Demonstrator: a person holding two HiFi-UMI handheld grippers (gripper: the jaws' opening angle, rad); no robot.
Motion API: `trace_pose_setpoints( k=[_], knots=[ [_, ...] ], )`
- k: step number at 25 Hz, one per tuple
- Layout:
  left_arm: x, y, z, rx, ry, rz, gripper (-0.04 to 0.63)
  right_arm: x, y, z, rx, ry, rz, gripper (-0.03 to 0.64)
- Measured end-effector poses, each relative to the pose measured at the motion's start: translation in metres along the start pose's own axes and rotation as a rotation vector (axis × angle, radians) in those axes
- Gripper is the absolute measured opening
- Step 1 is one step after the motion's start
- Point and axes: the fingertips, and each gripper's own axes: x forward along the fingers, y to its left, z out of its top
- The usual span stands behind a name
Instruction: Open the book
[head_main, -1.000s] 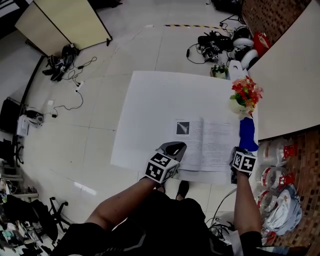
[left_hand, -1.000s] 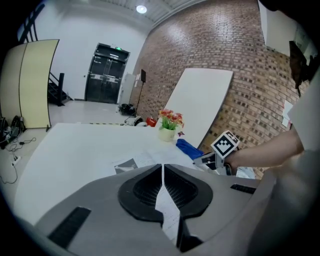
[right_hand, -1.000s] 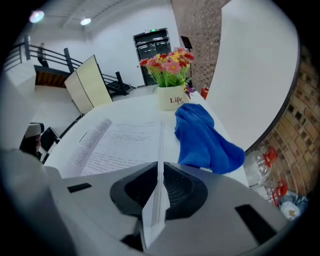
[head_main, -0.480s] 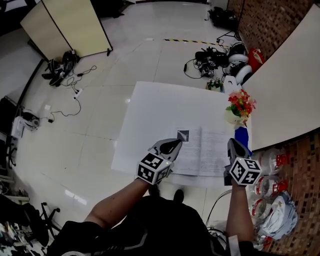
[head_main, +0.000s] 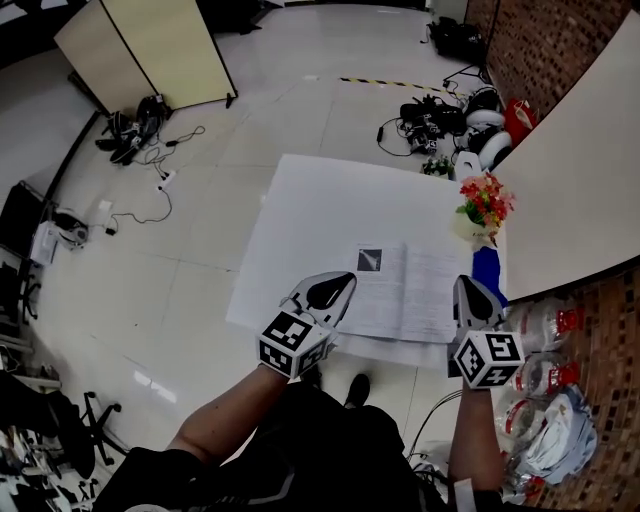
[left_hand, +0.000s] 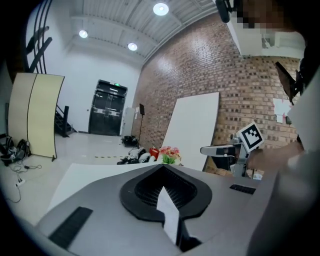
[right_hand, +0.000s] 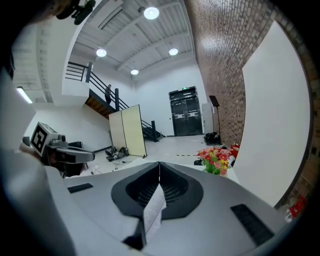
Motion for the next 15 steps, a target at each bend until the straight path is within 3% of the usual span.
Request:
trace_pose_setpoints(
  k=[7,11,15],
  knots=[
    [-0.047,-0.030,-0.001,-0.029,-0.053,0.036,0.002,-0.038,0.033,0.010,-0.002,-0.059,0.046,0.002],
    [-0.086,-0.042,-0.002,0.061,-0.057,0.094,0.002,-0.072,0.067,0.017,-0.036,-0.080,0.039,0.002],
    [-0.143,-0.070,-0.005,0.085,-0.118,0.041,0.002,-0.120,0.119,0.011,-0.135,-0.107,-0.032,0.002]
  ],
)
